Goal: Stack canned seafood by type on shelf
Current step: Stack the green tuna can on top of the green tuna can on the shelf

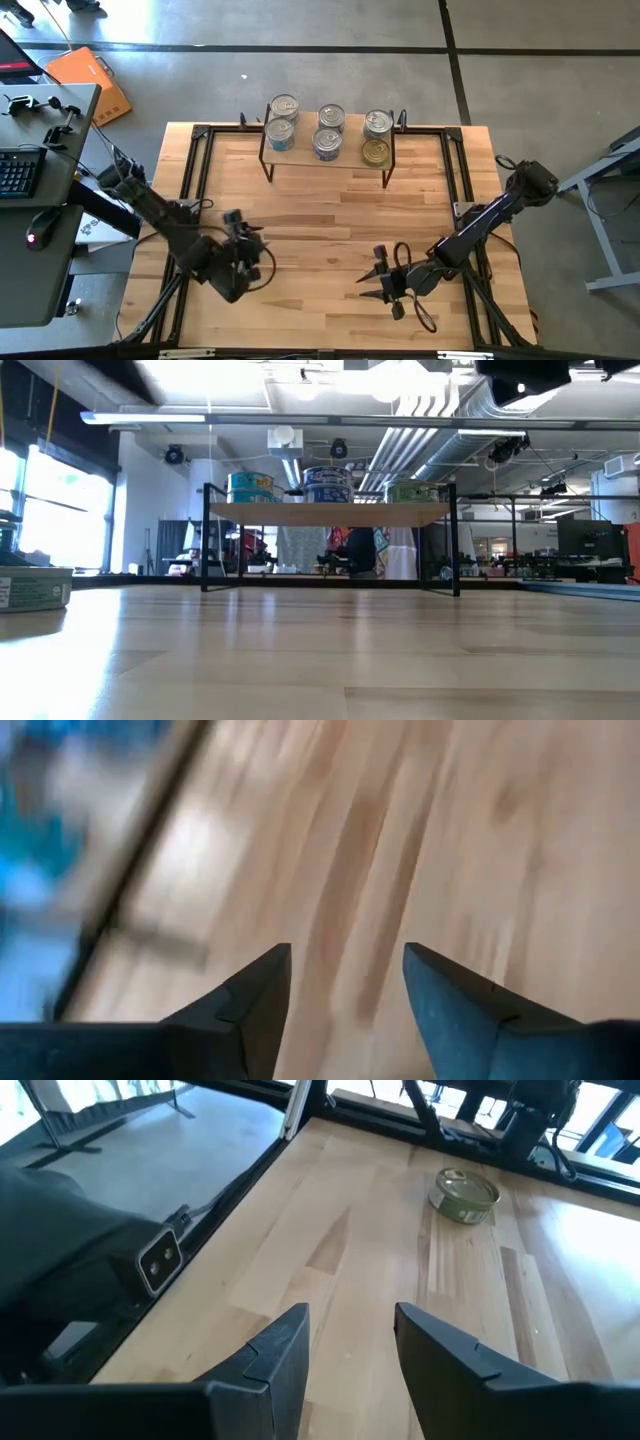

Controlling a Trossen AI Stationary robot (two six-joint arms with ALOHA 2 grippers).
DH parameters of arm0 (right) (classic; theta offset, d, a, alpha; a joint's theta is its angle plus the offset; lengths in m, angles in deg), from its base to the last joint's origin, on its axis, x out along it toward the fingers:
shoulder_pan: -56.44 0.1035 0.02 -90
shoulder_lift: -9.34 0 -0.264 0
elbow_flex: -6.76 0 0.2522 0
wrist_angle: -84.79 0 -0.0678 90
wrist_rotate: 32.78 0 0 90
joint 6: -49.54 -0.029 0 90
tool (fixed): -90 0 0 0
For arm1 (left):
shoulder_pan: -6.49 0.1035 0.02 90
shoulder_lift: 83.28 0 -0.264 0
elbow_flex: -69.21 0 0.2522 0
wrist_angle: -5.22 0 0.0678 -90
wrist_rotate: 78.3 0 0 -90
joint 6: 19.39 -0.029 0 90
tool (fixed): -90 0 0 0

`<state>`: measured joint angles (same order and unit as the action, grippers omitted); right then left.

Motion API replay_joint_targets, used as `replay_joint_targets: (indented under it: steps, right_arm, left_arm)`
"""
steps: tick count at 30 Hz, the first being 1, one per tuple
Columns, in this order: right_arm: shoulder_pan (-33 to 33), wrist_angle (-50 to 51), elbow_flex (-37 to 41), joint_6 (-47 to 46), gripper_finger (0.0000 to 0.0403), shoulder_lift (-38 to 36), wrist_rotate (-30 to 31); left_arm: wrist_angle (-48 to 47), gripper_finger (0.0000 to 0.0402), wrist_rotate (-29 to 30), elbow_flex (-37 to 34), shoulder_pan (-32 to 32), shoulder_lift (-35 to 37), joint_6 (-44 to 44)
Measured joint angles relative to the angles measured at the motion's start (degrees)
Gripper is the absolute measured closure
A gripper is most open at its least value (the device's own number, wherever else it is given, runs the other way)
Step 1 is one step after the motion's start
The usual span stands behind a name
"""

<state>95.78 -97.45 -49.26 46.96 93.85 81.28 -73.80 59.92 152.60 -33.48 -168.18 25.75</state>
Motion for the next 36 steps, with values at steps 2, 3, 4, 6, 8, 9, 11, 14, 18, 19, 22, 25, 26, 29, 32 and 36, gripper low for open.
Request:
replay_joint_targets:
  steps: [2, 3, 4, 6, 8, 9, 11, 14, 18, 19, 22, 25, 26, 29, 32, 36]
  right_arm:
    - [-0.2, -0.8, 0.0, 0.0, 0.0261, 1.2, 0.0]
    - [-0.3, -1.2, 0.0, 0.0, 0.0261, 1.9, 0.0]
    - [-0.4, -1.9, 0.0, -0.1, 0.0261, 2.6, 0.0]
    - [-0.7, -2.9, 0.0, -0.2, 0.0261, 3.8, -0.1]
    - [-0.7, -4.2, 0.0, -0.1, 0.0261, 5.0, -0.1]
    - [-0.7, -4.6, 0.0, -0.1, 0.0261, 5.4, -0.1]
    - [-0.7, -5.4, 0.0, 0.0, 0.0261, 6.1, -0.1]
    - [-0.7, -5.4, 0.0, 0.0, 0.0261, 6.6, -0.1]
    - [-0.7, -5.6, 0.0, 0.1, 0.0261, 6.6, -0.1]
    - [-0.7, -5.7, 0.0, 0.2, 0.0261, 6.6, -0.1]
    - [-0.7, -5.8, 0.0, 0.7, 0.0261, 6.6, -0.1]
    - [-0.7, -6.2, 0.0, 1.1, 0.0261, 6.6, -0.2]
    - [-0.7, -6.2, 0.0, 1.1, 0.0261, 6.6, -0.2]
    - [-0.7, -6.2, 0.0, 1.1, 0.0261, 6.6, -0.2]
    - [-0.7, -6.2, 0.0, 1.0, 0.0261, 6.6, -0.2]
    - [-0.7, -6.2, 0.0, 1.0, 0.0261, 6.6, -0.2]
  left_arm:
    - [-8.1, 0.0223, -3.6, -0.6, -0.7, -0.8, 12.0]
    - [-11.0, 0.0227, -5.4, -1.2, -0.7, -1.1, 17.4]
    - [-12.7, 0.0231, -7.3, -2.1, -0.6, -1.2, 21.5]
    - [-13.9, 0.0240, -11.9, -4.7, -0.5, -1.4, 26.5]
    - [-12.8, 0.0248, -16.1, -7.6, -0.6, -1.4, 28.6]
    - [-11.9, 0.0253, -18.3, -9.1, -0.6, -1.4, 29.2]
    - [-9.0, 0.0261, -22.6, -12.0, -0.6, -1.4, 29.2]
    - [-2.9, 0.0271, -24.1, -15.8, -0.6, -1.4, 29.3]
    - [11.1, 0.0281, -22.0, -21.0, 0.5, -1.4, 25.1]
    - [15.6, 0.0283, -21.8, -22.5, 1.2, -1.4, 22.7]
    - [31.0, 0.0289, -21.5, -26.6, 4.1, -2.1, 14.4]
    - [46.2, 0.0294, -21.6, -28.5, 7.6, -4.5, 5.5]
    - [51.1, 0.0296, -22.1, -28.4, 8.5, -5.4, 2.0]
    - [57.2, 0.0304, -24.4, -24.9, 10.2, -7.0, -6.2]
    - [44.8, 0.0315, -25.2, -19.3, 10.1, -7.0, -5.5]
    - [16.9, 0.0335, -25.5, -12.8, 8.2, -6.6, 7.8]
